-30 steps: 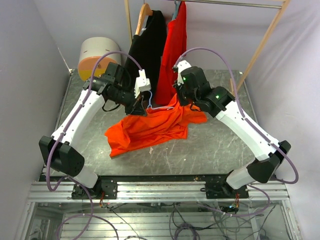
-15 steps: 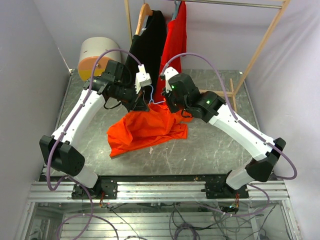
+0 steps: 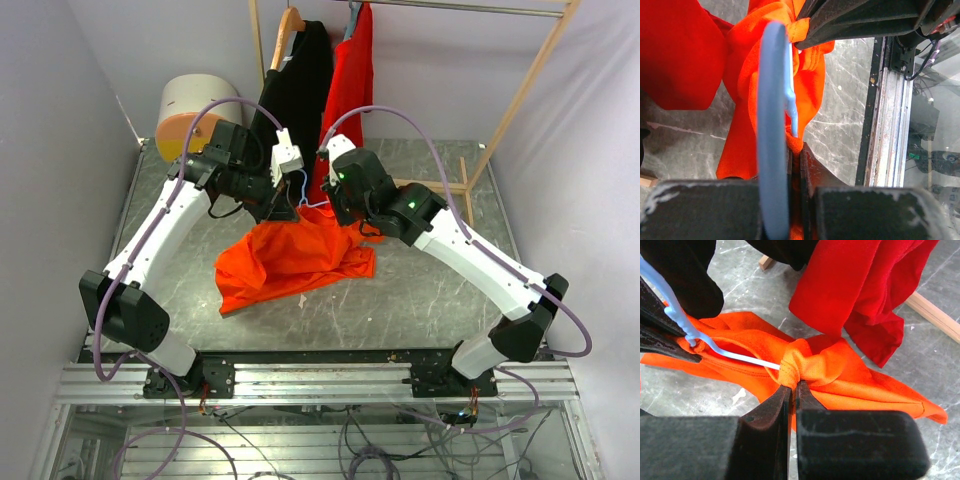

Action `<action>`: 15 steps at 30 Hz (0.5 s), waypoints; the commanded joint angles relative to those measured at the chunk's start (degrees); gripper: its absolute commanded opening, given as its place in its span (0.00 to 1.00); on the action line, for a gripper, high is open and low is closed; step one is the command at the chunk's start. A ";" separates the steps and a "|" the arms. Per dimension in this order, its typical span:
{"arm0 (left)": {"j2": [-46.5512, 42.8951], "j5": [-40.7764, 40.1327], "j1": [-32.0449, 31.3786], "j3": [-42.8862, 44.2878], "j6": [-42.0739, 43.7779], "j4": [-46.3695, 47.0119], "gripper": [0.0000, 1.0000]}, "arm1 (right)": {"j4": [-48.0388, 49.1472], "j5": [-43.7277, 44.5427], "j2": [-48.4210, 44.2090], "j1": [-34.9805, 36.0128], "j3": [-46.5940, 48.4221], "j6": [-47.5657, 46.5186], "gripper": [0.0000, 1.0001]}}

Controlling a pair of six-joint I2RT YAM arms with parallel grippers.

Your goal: Place the t-shirt on the hanger

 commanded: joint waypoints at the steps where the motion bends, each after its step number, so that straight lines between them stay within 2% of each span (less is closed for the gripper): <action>1: -0.90 2.62 -0.96 -0.33 0.94 1.29 0.07 | 1.00 2.36 0.72 0.39 2.62 0.16 0.00; 6: -1.39 2.26 -1.27 -0.71 0.91 1.38 0.07 | 1.76 2.02 1.59 0.47 3.37 0.37 0.00; 10: -1.69 2.57 -1.27 -0.73 2.32 -0.25 0.07 | 1.98 1.80 1.45 0.39 2.82 0.53 0.28; 15: -1.81 3.22 -1.36 -0.48 3.52 -1.66 0.07 | 1.60 1.02 1.21 0.46 3.60 -0.14 0.44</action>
